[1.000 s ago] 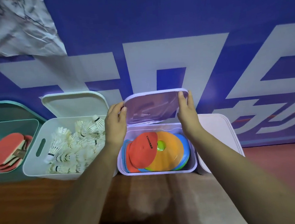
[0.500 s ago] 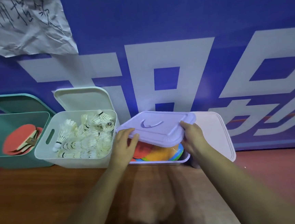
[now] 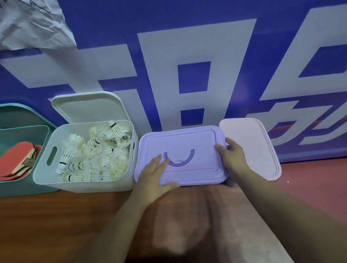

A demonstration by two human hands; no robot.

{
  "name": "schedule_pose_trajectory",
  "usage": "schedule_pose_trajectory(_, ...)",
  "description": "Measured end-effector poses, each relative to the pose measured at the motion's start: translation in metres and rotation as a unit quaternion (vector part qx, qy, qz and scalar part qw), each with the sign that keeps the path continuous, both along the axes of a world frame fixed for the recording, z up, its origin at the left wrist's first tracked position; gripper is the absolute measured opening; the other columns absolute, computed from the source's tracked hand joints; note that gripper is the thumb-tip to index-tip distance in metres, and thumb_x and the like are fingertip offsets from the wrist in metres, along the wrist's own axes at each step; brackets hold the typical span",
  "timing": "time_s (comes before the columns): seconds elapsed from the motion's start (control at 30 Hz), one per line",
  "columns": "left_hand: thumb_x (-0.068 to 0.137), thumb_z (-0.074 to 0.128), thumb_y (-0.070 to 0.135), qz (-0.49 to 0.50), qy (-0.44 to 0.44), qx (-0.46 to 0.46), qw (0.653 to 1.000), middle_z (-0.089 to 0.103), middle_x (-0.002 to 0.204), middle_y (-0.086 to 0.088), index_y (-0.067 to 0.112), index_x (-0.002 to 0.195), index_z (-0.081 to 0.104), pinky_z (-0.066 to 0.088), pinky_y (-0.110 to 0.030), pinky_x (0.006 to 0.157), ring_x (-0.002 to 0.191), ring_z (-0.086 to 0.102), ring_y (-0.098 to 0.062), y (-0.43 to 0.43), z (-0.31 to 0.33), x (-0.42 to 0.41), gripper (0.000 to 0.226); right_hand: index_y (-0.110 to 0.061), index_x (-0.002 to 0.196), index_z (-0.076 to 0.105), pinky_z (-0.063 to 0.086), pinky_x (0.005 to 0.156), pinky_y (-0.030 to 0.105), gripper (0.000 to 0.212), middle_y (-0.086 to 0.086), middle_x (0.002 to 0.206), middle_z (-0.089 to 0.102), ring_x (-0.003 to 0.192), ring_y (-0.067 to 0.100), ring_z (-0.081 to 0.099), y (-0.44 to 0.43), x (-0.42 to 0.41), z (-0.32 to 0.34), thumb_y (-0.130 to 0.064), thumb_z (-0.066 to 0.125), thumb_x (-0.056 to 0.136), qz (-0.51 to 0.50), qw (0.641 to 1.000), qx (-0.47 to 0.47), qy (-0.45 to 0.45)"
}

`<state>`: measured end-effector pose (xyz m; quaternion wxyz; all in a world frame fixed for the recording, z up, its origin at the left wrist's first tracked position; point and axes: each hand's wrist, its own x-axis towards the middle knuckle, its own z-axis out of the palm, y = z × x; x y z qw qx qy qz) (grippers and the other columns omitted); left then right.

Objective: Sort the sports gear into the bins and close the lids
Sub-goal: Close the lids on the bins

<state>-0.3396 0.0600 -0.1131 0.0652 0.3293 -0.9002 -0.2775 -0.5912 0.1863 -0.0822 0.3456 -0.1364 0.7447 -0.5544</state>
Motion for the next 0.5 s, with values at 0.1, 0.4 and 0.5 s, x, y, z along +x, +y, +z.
schedule_pose_trajectory(0.1,0.07,0.055,0.079,-0.063,-0.094,-0.092,0.989,-0.008,0.16,0.009,0.043,0.151,0.012,-0.001,-0.038,0.121,0.148,-0.009,-0.011,-0.002,-0.015,0.001,0.098,-0.015,0.125,0.053,0.042,0.087,0.032,0.036,0.001,0.118,0.061,0.103,0.022,0.056,-0.002,-0.004,-0.009,-0.032,0.057,0.093,0.052,0.986,0.075,0.14)
schedule_pose_trajectory(0.4,0.08,0.05,0.028,-0.103,0.016,-0.261,0.96,0.038,0.153,0.002,0.026,0.142,0.046,0.023,-0.046,0.113,0.143,0.03,-0.019,-0.003,-0.012,0.002,0.062,-0.019,0.142,0.036,0.041,0.097,0.034,0.048,-0.002,0.135,0.052,0.113,0.02,0.052,-0.005,-0.001,-0.016,-0.035,0.047,0.099,0.047,0.98,0.044,0.188)
schedule_pose_trajectory(0.5,0.082,0.057,0.034,-0.097,-0.018,-0.247,0.964,0.04,0.152,0.004,0.028,0.143,0.044,0.023,-0.043,0.111,0.141,0.031,-0.018,-0.008,-0.018,0.004,0.063,-0.015,0.138,0.04,0.037,0.094,0.028,0.042,0.002,0.133,0.054,0.114,0.022,0.052,-0.015,-0.002,-0.022,-0.031,0.045,0.1,0.07,0.968,0.062,0.231)
